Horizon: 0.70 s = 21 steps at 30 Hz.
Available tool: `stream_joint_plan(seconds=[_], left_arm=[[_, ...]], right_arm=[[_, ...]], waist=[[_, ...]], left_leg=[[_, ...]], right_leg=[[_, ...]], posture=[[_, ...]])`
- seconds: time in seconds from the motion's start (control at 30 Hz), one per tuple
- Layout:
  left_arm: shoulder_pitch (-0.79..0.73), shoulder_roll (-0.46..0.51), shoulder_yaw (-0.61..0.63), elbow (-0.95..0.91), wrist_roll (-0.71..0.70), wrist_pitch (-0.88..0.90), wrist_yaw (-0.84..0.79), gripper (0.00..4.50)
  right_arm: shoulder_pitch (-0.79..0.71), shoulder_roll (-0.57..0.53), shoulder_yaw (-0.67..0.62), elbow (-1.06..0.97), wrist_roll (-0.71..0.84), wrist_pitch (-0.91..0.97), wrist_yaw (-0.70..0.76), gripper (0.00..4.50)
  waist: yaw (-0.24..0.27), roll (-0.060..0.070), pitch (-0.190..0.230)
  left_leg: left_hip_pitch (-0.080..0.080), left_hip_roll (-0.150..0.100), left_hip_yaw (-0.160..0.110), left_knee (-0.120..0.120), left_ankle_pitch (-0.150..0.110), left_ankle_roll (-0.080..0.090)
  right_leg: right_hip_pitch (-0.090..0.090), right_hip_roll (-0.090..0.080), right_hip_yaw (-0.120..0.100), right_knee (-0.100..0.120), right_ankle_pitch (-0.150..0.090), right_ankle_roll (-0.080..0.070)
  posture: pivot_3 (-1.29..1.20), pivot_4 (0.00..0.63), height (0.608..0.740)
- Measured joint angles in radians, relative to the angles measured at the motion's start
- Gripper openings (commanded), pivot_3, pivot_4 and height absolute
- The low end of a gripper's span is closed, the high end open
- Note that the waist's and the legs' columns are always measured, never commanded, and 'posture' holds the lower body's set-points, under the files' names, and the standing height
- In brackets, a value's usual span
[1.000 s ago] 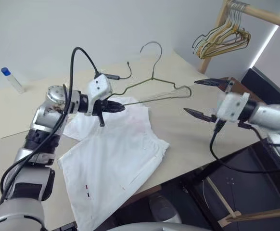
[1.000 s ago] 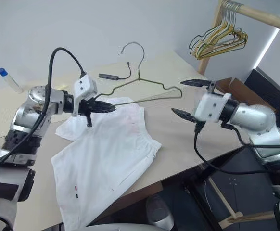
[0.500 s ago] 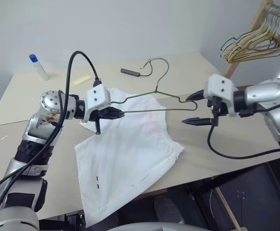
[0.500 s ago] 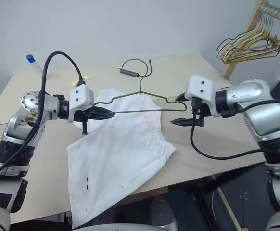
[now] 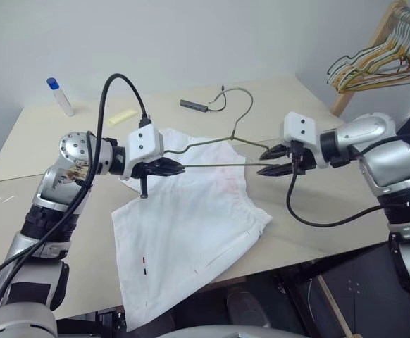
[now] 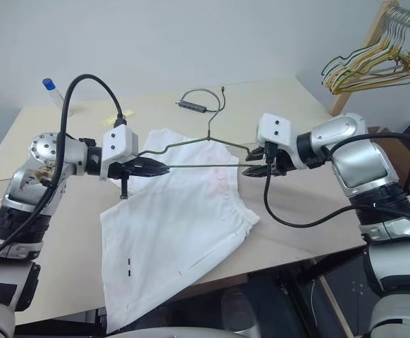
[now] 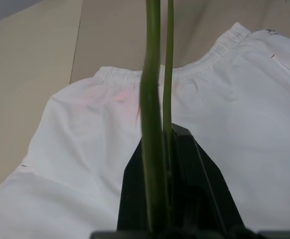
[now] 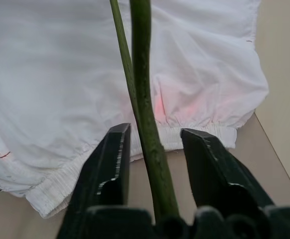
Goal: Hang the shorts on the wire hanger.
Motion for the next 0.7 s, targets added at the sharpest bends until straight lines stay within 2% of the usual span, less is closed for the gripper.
stream_joint_plan(seconds=[0.07,0.13,0.2,0.3,0.47,0.67,0.7], left_arm=[[0.0,0.0,0.0,0.0,0.0,-0.001,0.0,0.0],[0.0,0.003,0.001,0.001,0.001,-0.009,0.002,0.0],[0.0,0.005,0.001,0.004,0.003,-0.033,-0.001,0.0],[0.0,0.004,0.003,0.014,-0.007,-0.059,-0.025,0.8],[-0.002,-0.029,0.051,0.05,-0.084,-0.087,-0.053,2.45],[0.0,-0.02,0.139,0.155,-0.117,-0.082,-0.027,4.41],[0.009,-0.019,0.159,0.154,-0.127,-0.07,-0.017,4.46]], right_arm=[[0.001,0.004,0.0,0.003,-0.003,0.0,0.007,0.29],[0.001,0.004,0.0,0.002,-0.003,0.0,0.02,0.08],[0.004,0.004,-0.004,-0.001,-0.003,0.0,0.025,0.08],[0.019,0.003,-0.016,-0.013,-0.002,0.0,0.028,0.0],[0.104,-0.025,-0.078,-0.058,0.014,0.008,0.027,0.0],[0.3,-0.114,-0.241,-0.167,0.102,0.144,0.003,0.0],[0.354,-0.127,-0.285,-0.196,0.126,0.181,-0.01,0.0]], waist=[[0.0,0.0,0.0],[0.0,0.0,0.0],[0.0,0.0,0.0],[-0.001,0.0,0.0],[0.002,0.0,0.0],[0.011,0.0,0.0],[0.012,0.0,0.0]], left_leg=[[0.0,0.0,0.0,0.0,0.0,0.0],[0.0,0.0,0.0,0.0,0.0,0.0],[0.0,0.0,0.0,0.0,0.0,0.0],[0.0,0.0,0.0,0.0,0.0,0.0],[0.0,0.0,0.0,0.0,0.0,0.0],[0.0,0.0,0.0,0.001,0.0,0.0],[0.0,0.0,-0.001,0.001,0.0,0.0]], right_leg=[[0.0,0.0,0.0,0.0,0.0,0.0],[0.0,0.0,0.0,0.0,0.0,0.0],[0.0,0.0,0.0,0.0,0.0,0.0],[0.0,0.0,0.0,0.0,0.0,0.0],[0.0,0.0,0.0,0.0,0.0,0.0],[0.001,0.0,0.0,0.0,0.0,0.0],[0.001,0.0,0.0,0.0,0.0,0.0]], posture=[[-0.21,0.0,0.74],[-0.21,0.0,0.74],[-0.21,0.0,0.74],[-0.21,0.0,0.74],[-0.21,0.0,0.74],[-0.22,0.0,0.74],[-0.21,0.0,0.74]])
